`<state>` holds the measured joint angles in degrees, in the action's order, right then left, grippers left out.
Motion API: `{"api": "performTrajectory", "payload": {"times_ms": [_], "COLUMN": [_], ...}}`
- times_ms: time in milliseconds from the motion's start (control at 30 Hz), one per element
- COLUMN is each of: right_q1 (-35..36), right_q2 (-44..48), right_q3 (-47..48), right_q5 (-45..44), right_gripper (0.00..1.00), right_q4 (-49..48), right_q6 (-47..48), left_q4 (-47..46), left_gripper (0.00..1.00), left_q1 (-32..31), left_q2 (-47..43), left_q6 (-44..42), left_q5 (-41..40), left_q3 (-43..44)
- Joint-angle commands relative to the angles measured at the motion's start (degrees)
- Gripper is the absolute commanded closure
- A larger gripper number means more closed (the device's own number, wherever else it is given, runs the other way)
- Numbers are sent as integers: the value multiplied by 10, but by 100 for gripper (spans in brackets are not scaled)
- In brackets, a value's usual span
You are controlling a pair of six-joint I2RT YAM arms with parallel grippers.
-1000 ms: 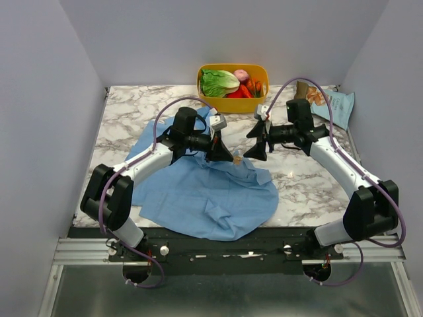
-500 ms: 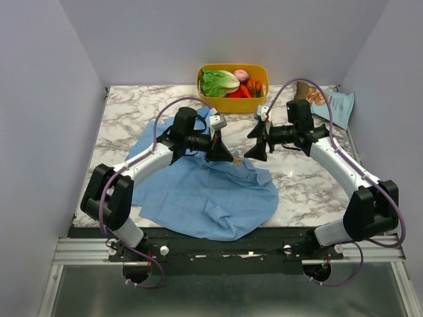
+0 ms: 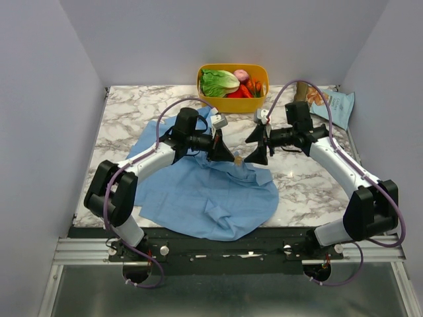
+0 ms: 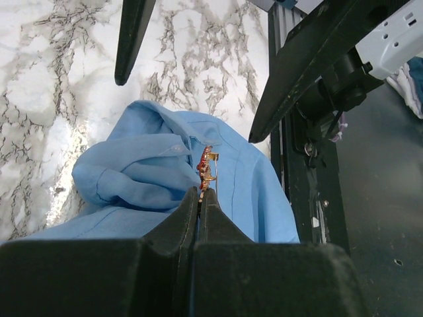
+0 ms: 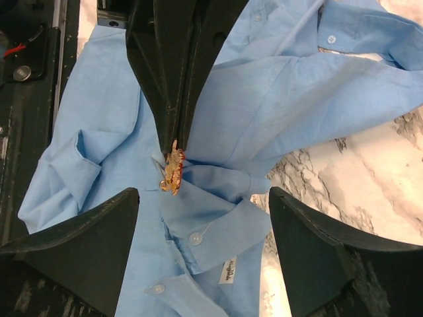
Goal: Remove the brooch from the garment
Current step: Remove the brooch from the clothes.
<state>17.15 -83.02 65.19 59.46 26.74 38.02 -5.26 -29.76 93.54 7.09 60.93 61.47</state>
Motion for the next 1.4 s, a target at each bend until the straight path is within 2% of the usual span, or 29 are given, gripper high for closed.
{"api": "performTrajectory", "payload": {"times_ms": [0, 300, 767, 900, 1367], "right_q1": [10, 33, 47, 51, 61], "right_q2": [-15, -23, -34, -35, -47], "right_q3": [4, -1, 5, 6, 15], "right_q5": [5, -10, -31, -33, -51], "right_gripper": [14, 21, 44, 48, 49], "right_q4": [-10, -19, 3, 11, 47], "right_q6": [-13, -11, 13, 21, 57], "left_q4": [-28, -27, -24, -24, -27], "left_gripper": [100, 100, 100, 100, 100], "left_q1": [-4, -3, -2, -2, -1], "left_q2": [8, 20, 31, 34, 38], "left_q6": [23, 28, 37, 37, 41], "left_q5": [-5, 2, 8, 8, 9], "left_q3": [1, 5, 11, 12, 13]}}
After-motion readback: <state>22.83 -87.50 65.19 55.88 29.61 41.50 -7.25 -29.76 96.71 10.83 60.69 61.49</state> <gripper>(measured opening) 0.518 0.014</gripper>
